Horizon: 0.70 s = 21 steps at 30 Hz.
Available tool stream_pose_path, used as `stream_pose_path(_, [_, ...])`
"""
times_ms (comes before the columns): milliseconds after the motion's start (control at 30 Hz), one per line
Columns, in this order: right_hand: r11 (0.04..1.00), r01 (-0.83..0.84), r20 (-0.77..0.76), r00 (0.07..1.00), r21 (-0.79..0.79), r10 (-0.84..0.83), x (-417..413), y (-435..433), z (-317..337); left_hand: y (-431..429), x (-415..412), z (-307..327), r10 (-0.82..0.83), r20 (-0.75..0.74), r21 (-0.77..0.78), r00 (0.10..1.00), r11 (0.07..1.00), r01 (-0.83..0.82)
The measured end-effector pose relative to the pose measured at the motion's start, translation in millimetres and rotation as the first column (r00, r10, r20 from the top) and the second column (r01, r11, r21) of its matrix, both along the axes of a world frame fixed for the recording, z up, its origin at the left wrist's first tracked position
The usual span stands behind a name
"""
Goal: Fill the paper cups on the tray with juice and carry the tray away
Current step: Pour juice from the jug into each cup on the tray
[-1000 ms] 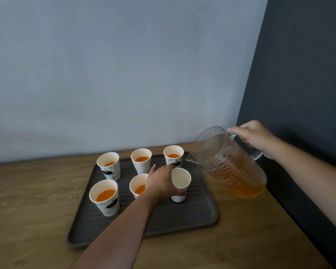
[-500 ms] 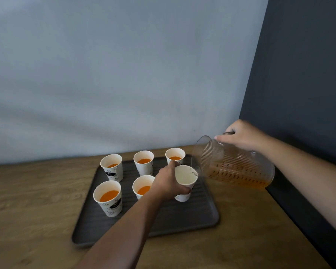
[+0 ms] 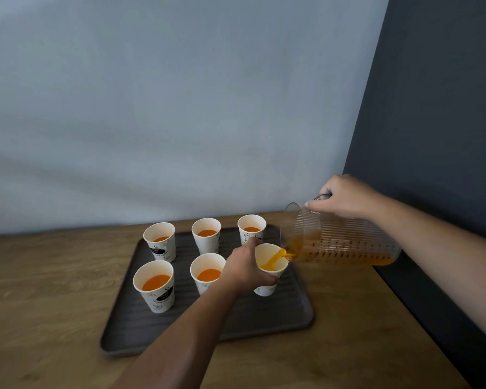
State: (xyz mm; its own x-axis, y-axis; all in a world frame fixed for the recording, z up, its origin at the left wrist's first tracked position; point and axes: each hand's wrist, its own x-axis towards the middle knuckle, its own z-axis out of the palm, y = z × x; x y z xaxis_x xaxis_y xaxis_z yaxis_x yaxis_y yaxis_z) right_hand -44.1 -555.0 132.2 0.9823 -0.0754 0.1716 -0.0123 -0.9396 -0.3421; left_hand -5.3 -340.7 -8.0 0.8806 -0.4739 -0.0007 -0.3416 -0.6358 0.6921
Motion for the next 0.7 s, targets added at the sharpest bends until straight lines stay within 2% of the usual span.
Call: stream_pose_path(700, [1.0,0.006,0.0,1.0,0.012,-0.006,-5.9,3.6,8.1,4.2,-2.5,-0.1,0.033,-0.025,-0.028,0.999,0.999,-0.034])
